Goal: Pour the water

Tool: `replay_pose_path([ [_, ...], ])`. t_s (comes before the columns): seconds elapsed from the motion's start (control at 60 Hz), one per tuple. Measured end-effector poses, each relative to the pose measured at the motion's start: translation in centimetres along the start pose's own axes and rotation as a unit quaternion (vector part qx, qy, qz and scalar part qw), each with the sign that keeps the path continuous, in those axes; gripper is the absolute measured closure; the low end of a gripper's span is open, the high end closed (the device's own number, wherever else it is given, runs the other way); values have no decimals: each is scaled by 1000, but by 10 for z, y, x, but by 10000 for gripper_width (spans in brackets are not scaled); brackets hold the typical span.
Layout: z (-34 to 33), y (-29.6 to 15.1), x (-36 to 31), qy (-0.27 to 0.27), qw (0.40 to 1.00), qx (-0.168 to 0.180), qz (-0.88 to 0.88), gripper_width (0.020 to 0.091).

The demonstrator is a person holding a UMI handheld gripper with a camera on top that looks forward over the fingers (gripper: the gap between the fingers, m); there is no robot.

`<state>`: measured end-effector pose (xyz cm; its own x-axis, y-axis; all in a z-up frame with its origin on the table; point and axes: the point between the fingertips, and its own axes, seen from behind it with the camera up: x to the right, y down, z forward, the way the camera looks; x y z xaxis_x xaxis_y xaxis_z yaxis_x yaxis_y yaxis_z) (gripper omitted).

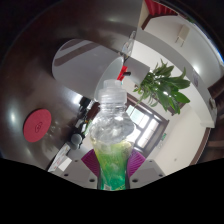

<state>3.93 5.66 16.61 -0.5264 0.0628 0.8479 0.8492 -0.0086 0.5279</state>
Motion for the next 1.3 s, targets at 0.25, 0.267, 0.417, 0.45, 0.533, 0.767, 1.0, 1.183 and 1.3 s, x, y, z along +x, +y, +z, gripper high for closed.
replay_pose_path([
  [0.25,-7,13,0,-34,968,-5,247,789],
  [0.267,-10,15,-2,-36,958,-13,285,791],
  [0.417,-20,19,11,-87,795,8,600,789],
  [0.45,-11,20,2,-87,753,23,652,791],
  [0.533,-9,27,-2,-101,653,44,749,789],
  [0.767,-10,17,-44,-91,485,52,868,788],
  [1.0,-10,-19,-75,-95,486,59,867,788],
  [1.183,-11,-19,-74,-92,486,55,868,763],
  [1.3,-11,-20,-76,-96,491,43,865,581],
])
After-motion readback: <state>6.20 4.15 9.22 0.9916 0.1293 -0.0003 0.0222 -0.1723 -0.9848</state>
